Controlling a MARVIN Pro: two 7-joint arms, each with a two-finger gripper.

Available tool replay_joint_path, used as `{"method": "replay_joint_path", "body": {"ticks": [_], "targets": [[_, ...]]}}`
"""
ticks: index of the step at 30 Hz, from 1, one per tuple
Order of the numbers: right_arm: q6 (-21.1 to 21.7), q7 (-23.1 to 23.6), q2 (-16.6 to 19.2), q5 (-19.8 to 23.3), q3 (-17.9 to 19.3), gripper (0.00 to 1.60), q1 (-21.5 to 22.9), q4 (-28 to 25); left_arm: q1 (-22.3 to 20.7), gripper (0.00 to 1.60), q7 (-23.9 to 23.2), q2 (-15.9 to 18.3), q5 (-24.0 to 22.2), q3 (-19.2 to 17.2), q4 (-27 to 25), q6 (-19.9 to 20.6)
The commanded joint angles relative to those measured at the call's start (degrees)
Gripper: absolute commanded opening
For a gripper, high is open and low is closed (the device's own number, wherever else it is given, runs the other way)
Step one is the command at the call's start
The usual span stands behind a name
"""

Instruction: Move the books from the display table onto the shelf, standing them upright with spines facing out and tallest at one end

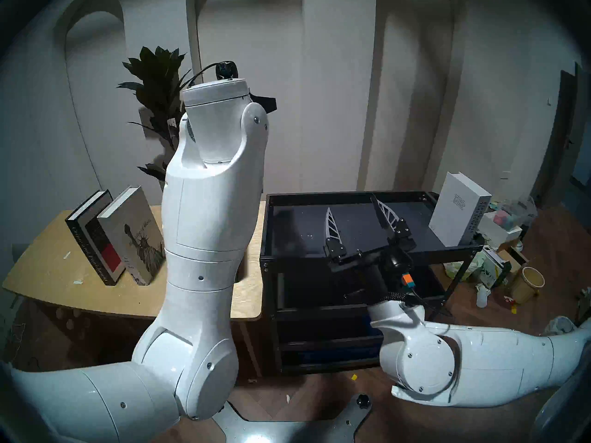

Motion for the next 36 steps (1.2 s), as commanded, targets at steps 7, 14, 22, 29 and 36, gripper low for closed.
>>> {"method": "replay_joint_path", "body": {"ticks": [7,14,22,29,36], "targets": [[6.28,4.06,-10.24,0.37,0.61,1.6,6.18,3.11,1.94,0.0,3.64,-4.51,0.05,1.57,-0.64,-0.2],[9.51,6.39,-14.83,0.64,-0.26,1.6,8.25,5.63,3.1,0.0,5.39,-4.53,-0.09,2.98,-0.89,-0.2],[12.56,8.42,-19.24,1.28,-1.65,1.6,10.03,8.63,3.87,0.0,7.5,-4.31,0.01,4.33,-2.1,-0.2],[15.72,10.3,-23.85,2.41,-3.42,1.6,12.14,12.94,4.64,0.0,9.96,-3.72,-0.16,5.44,-4.64,-0.2],[17.95,11.67,-26.95,3.42,-4.28,1.6,14.31,16.2,6.01,0.0,11.86,-2.51,-0.59,6.14,-6.23,-0.2]]}}
